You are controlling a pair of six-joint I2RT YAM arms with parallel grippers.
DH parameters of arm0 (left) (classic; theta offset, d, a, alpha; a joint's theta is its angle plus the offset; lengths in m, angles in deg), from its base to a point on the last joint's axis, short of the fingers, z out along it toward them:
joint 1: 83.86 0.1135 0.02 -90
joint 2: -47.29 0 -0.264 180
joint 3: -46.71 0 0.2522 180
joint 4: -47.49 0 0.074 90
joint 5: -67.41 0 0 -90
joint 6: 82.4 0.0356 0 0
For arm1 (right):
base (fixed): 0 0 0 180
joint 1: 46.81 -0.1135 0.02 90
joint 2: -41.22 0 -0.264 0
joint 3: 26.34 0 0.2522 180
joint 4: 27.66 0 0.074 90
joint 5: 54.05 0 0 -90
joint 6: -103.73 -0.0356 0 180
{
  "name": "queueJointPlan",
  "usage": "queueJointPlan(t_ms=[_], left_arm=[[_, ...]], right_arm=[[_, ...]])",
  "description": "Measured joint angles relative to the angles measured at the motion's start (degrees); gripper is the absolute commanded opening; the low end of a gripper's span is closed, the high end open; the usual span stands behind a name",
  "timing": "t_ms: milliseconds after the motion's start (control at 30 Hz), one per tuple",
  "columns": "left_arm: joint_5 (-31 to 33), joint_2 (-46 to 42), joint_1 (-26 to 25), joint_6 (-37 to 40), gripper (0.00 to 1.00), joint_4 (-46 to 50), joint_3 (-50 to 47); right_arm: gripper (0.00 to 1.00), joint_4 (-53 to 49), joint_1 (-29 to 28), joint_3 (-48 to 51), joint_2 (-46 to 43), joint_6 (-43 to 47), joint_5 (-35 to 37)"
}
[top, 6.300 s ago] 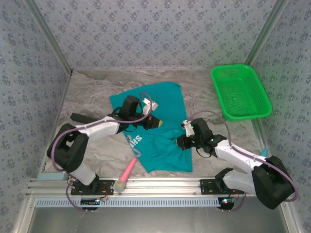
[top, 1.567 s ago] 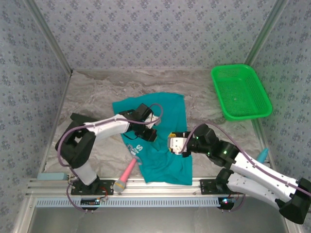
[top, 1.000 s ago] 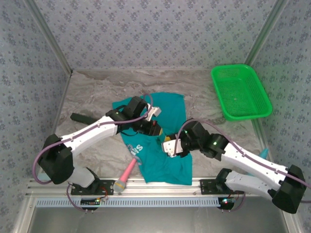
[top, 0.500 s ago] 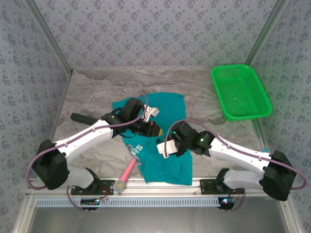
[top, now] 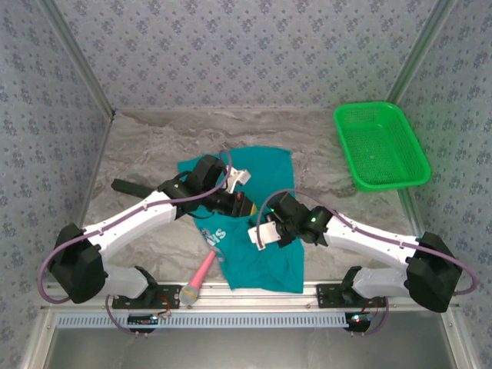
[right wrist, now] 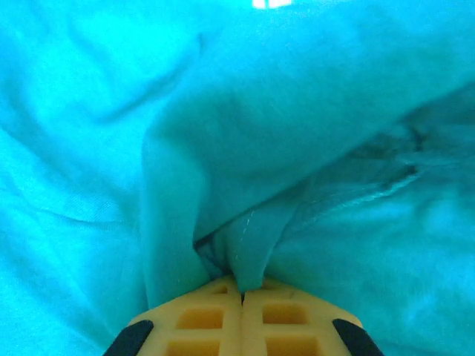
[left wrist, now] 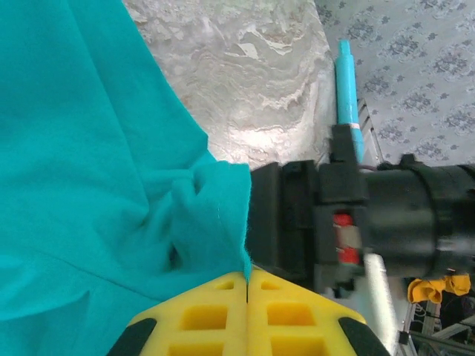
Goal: Fold the inside-out t-shirt
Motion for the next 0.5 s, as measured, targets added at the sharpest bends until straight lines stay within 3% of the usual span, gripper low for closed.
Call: queueJointPlan(t_ms=[233, 500], left_arm=[[4.11, 3.02, 2.27, 1.81, 0.00, 0.72, 0.11], [10.84, 9.94, 5.01, 5.05, 0.00, 4.44, 1.62]], right_arm=[[0.00, -0.33, -2.05, 0.11, -9.22, 0.85, -1.57], [0.00, 0.09, -8.85, 2.71, -18.71, 1.22, -0.22]])
